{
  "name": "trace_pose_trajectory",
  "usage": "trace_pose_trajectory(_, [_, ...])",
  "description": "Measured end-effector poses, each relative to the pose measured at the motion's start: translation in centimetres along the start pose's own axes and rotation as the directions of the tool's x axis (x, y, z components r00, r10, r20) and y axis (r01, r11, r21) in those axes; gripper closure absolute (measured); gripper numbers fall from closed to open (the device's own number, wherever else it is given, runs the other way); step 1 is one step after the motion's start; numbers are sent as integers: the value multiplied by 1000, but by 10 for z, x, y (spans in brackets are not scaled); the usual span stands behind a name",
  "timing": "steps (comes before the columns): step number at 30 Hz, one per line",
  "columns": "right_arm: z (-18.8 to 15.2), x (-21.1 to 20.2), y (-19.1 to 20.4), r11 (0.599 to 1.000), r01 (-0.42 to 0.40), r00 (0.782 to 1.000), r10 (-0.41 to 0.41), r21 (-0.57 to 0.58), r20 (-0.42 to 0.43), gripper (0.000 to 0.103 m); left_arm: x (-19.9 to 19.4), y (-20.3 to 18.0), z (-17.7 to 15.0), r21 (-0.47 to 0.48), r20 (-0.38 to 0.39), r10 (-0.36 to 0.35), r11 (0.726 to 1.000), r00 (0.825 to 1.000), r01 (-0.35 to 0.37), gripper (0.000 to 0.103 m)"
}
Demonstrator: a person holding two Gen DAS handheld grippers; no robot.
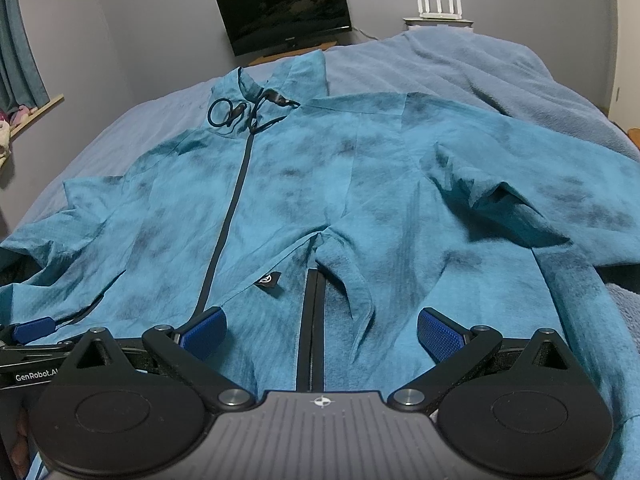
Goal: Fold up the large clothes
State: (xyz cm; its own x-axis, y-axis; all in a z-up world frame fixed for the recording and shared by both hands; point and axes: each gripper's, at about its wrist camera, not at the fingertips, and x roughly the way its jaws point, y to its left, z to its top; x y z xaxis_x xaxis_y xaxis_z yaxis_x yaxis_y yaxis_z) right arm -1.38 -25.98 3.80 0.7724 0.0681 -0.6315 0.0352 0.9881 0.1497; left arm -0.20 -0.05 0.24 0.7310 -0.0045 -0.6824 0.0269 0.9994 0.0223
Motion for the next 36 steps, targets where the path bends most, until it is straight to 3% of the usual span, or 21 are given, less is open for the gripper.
trace_pose_trajectory(3, [2, -7, -3, 999, -25, 999, 25, 22, 40, 0, -18, -2, 3, 20, 92, 11, 1000, 996, -13, 0])
trace_pose_trajectory(8, [18, -35, -21, 990, -86, 976, 62, 111, 207, 0, -59, -10, 44, 87, 268, 26, 995, 963, -51, 0])
trace_pose_trajectory(12, [39, -61, -47, 986, 1, 944, -56, 166, 324, 0, -85, 1, 86, 74, 361, -31, 997, 932, 4, 0])
trace_pose_trajectory(14, [48, -69, -71, 978, 2, 942, -73, 211, 329, 0, -89, 9, 101, 54, 416, -41, 998, 908, 20, 0])
trace_pose_trajectory(16, [54, -75, -103, 958, -8, 940, -90, 288, 328, 0, -81, 17, 107, 20, 430, -17, 1000, 903, 10, 0])
trace_pose_trajectory(17, [56, -77, -122, 945, -10, 940, -103, 328, 325, 0, -71, 20, 110, 6, 407, -6, 1000, 913, 4, 0])
trace_pose_trajectory(19, [56, -78, -155, 910, 31, 943, -164, 414, 290, 0, -50, 26, 110, -4, 284, -15, 1000, 959, 17, 0])
trace_pose_trajectory(21, [51, -77, -188, 867, 73, 949, -213, 492, 234, 0, -30, 34, 104, -28, 186, -43, 998, 982, 50, 0])
trace_pose_trajectory(23, [38, -75, -218, 804, 91, 951, -245, 588, 188, 0, -14, 41, 88, -79, 140, -33, 996, 990, 45, 0])
trace_pose_trajectory(25, [23, -65, -244, 704, 66, 963, -230, 707, 139, 1, 3, 46, 76, -102, 77, -18, 994, 997, 26, 0])
trace_pose_trajectory(27, [11, -53, -263, 614, 45, 974, -203, 788, 103, 7, 17, 49, 71, -102, 39, -26, 994, 999, 29, 0])
trace_pose_trajectory(28, [8, -47, -266, 588, 55, 975, -208, 807, 84, 9, 22, 49, 70, -100, 29, -31, 994, 999, 34, 0])
trace_pose_trajectory(33, [3, -19, -275, 525, 103, 969, -245, 845, 34, 19, 36, 49, 71, -92, -1, -60, 994, 998, 60, 0])
trace_pose_trajectory(36, [4, -1, -283, 501, 120, 970, -243, 857, 6, 33, 54, 49, 74, -96, -40, -62, 994, 997, 58, 0])
